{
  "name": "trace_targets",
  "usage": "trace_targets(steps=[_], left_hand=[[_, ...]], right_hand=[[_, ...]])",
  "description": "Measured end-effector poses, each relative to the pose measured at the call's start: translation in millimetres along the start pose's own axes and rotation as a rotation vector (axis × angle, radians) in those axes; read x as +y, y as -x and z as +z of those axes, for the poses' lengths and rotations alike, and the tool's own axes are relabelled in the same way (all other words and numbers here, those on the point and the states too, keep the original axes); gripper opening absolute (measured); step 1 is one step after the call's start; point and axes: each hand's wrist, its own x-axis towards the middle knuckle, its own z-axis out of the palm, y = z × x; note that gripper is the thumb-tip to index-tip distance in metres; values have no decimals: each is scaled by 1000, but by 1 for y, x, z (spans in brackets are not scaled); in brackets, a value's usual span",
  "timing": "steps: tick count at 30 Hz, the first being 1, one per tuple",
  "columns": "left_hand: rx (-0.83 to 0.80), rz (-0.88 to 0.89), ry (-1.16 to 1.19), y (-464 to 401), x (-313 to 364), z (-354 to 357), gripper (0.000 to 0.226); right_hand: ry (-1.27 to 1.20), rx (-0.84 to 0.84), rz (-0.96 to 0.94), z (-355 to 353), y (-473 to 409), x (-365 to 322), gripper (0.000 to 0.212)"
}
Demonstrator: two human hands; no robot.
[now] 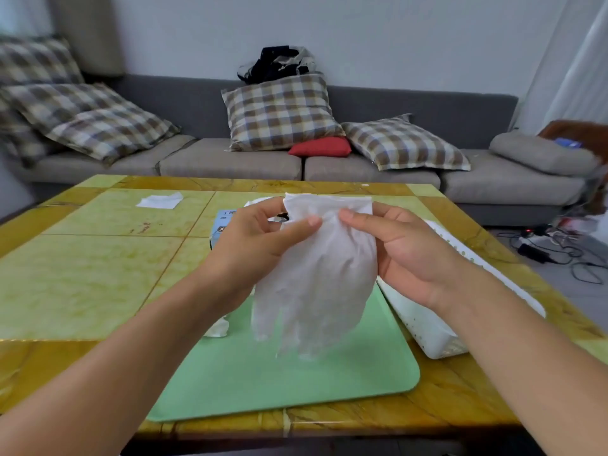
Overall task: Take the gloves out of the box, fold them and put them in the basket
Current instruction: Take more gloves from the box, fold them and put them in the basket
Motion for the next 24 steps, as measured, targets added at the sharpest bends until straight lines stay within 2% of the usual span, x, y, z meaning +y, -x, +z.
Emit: trace_targets(steps=[2, 7, 12, 15, 21, 24], left_hand=[[-70, -17, 1, -7, 17, 11, 28], [-92, 4, 87, -33, 59, 58, 19], [-165, 1, 124, -45, 79, 101, 18], [-170, -28, 116, -54, 78, 121, 20], [-141, -173, 25, -94, 61, 148, 24], [-82, -127, -47, -120, 53, 150, 30]], right_hand=[[39, -7, -40, -4, 6, -22, 28], [103, 44, -110, -30, 16, -80, 34], [112, 151, -111, -62, 34, -110, 50], [151, 193, -76, -85, 43, -117, 53], [201, 282, -10, -131, 21, -118, 36], [270, 277, 8, -145, -7, -117, 36]])
